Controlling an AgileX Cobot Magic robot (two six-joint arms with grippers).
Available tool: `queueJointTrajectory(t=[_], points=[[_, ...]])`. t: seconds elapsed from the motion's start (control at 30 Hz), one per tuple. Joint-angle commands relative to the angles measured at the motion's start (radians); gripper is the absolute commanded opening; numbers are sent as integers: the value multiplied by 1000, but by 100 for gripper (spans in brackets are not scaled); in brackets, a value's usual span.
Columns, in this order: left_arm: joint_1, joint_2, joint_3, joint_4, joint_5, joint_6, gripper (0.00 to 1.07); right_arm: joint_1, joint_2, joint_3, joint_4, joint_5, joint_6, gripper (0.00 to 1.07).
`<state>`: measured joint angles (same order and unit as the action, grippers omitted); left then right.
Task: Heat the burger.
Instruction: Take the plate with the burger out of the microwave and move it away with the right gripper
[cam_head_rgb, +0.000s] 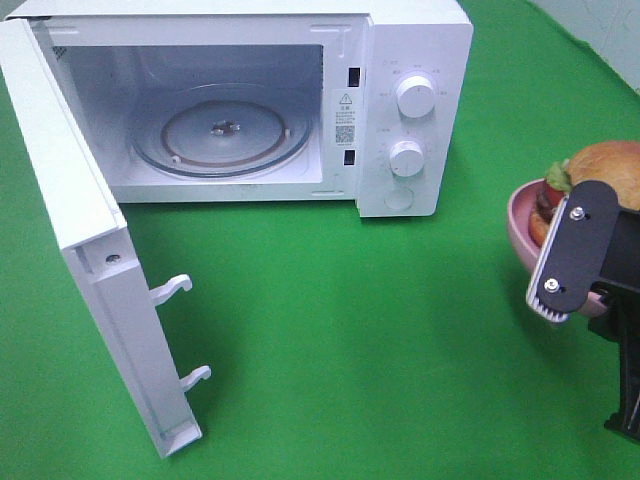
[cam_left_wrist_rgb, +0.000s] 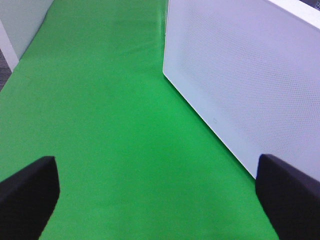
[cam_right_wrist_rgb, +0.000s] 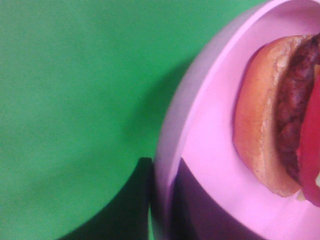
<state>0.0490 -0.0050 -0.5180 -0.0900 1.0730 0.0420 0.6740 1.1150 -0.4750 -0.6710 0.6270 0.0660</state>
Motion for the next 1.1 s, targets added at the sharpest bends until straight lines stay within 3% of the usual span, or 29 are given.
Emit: queueJointTrajectory(t=[0.03, 0.37, 0.57, 1.1], points=[[4, -5, 3, 2, -4, -3, 100, -5, -5, -11, -148, 23, 173, 0], [4, -5, 3, 2, -4, -3, 100, -5, 11, -11, -168, 139, 229, 0], [4, -5, 3, 2, -4, -3, 100, -5, 131, -11, -201, 227, 428, 0], [4, -5, 3, 2, -4, -3, 100, -9, 457, -71, -237, 206, 872, 0]])
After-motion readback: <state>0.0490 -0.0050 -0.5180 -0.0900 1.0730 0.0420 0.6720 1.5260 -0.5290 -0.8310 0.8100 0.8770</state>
